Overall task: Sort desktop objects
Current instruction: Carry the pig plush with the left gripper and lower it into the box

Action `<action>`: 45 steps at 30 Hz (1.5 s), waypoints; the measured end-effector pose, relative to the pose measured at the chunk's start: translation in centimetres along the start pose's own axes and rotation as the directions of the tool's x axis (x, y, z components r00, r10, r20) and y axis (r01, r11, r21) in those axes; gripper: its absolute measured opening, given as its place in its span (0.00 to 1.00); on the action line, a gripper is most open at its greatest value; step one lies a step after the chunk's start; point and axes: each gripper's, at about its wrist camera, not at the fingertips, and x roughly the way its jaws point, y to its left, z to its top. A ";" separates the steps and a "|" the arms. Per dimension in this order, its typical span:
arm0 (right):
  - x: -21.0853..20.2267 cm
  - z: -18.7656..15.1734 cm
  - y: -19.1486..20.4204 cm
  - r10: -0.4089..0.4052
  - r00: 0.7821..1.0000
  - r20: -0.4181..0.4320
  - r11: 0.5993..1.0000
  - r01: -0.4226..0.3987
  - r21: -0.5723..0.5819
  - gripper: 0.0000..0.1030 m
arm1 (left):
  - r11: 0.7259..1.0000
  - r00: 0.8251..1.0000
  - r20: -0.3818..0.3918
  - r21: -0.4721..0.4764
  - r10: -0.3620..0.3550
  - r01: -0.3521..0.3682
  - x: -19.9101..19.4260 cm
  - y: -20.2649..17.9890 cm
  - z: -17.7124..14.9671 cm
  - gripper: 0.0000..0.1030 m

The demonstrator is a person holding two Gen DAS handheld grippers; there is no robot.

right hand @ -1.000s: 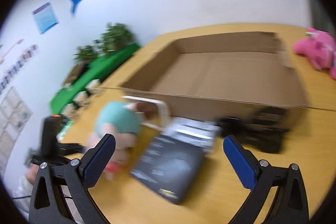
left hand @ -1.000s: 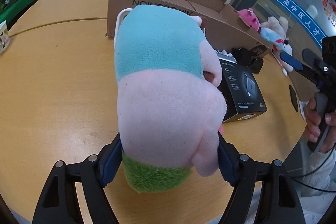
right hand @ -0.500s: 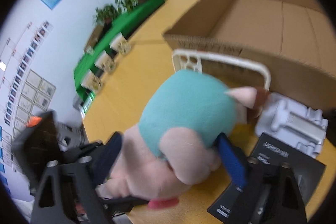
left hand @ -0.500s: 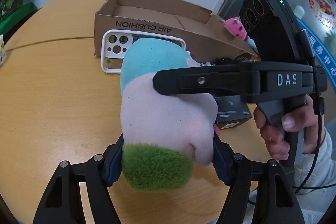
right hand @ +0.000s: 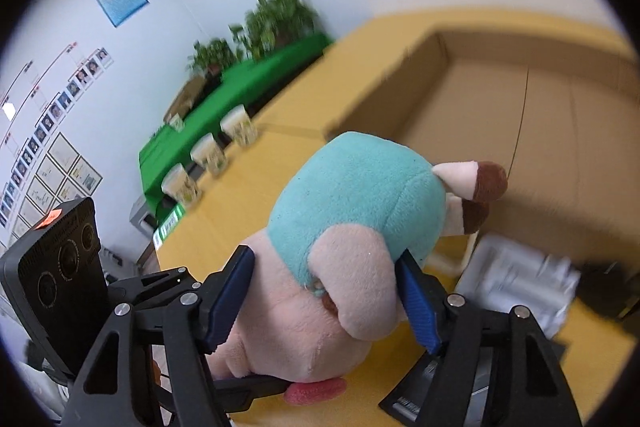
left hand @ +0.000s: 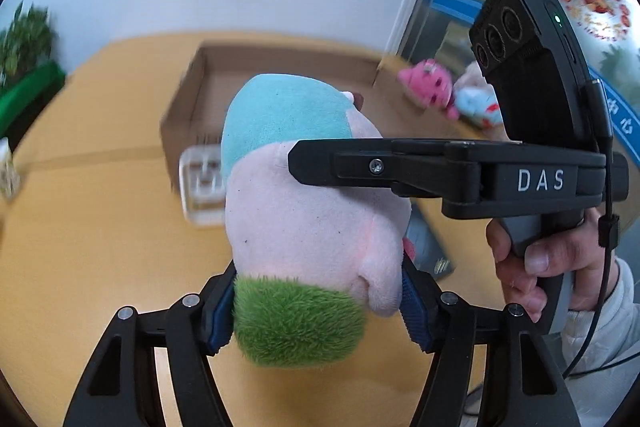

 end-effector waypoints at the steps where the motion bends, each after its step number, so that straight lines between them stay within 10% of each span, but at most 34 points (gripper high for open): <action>1: -0.8 0.7 0.2 -0.004 1.000 0.027 1.000 0.005 -0.013 0.68 | 1.000 1.000 0.018 0.017 0.003 -0.003 -0.3 -0.3 0.8 0.63; 12: -8.2 15.1 0.8 -0.036 0.956 0.292 0.978 0.093 -0.185 0.67 | 0.989 0.965 0.263 0.142 0.007 -0.046 -2.2 -0.5 16.8 0.63; 20: -8.4 23.5 -1.4 -0.011 0.939 0.343 0.971 0.091 -0.221 0.67 | 0.987 0.958 0.284 0.148 0.024 -0.069 -0.5 2.1 24.3 0.63; 33: 3.3 26.6 -8.0 0.010 0.981 0.192 0.985 0.023 -0.171 0.65 | 0.999 0.998 0.053 -0.009 0.033 -0.033 10.6 8.0 25.7 0.63; 45: 15.4 24.3 -16.8 0.010 0.998 0.057 1.000 -0.009 -0.025 0.62 | 0.992 0.984 -0.181 -0.125 0.007 -0.030 23.7 12.3 23.8 0.63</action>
